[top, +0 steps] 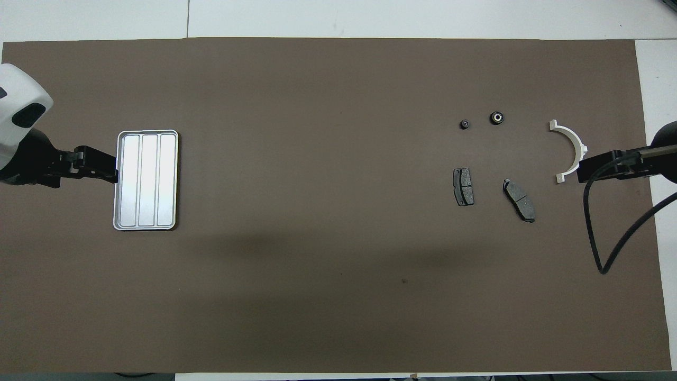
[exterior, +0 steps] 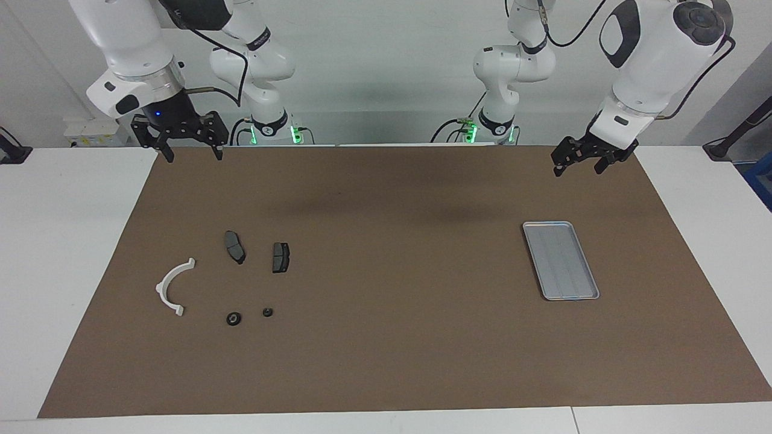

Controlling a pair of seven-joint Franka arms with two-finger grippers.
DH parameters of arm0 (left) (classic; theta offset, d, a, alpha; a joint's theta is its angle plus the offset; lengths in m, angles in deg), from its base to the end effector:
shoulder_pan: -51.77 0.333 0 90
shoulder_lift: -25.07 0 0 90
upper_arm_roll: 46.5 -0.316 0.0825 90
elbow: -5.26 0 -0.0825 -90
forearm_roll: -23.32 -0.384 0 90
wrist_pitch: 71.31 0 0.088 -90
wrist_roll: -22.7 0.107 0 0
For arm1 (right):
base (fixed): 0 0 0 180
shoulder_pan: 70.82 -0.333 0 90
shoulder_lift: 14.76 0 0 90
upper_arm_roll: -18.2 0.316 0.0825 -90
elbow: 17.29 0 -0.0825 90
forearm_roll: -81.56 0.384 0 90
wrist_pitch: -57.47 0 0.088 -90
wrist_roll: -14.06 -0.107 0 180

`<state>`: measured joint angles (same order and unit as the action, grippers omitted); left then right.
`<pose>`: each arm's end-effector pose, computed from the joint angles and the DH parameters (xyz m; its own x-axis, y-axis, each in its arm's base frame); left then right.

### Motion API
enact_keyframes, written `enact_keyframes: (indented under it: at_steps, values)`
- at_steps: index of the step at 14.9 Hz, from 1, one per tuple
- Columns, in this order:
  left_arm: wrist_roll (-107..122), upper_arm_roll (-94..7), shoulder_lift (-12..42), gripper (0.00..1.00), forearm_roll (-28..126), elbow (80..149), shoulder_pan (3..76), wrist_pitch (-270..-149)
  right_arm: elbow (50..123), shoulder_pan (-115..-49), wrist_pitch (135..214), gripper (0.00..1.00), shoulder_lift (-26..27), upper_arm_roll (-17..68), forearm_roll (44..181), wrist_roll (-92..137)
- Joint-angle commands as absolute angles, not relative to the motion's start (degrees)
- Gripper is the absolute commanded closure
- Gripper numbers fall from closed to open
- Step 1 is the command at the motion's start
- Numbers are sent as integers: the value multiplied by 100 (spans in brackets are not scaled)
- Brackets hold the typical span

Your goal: Pick bearing gear from pile to tray

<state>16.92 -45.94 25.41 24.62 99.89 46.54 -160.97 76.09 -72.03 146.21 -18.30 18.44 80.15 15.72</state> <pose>0.5457 -0.0578 0.5893 0.9966 0.0000 -0.0826 0.0012 -0.9999 0.0143 0.5324 0.0109 0.6284 0.9984 0.0537 -0.0199 0.0542 -0.9982 0.0243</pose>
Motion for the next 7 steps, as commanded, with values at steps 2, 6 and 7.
enact_keyframes:
  at_steps: [2,6,7]
  values:
    - [1751,-4588,2595,0,2402,10044,4676,-16044,7640,-7161,14677,0,-1889,1855,8103,1521]
    - [1751,-4588,2595,0,2402,10044,4667,-16044,7649,-7117,14668,0,-1916,1820,8112,1530]
    - [1751,-4588,2595,0,2402,10044,4667,-16044,7649,-7126,14651,0,-1924,1820,8112,1530]
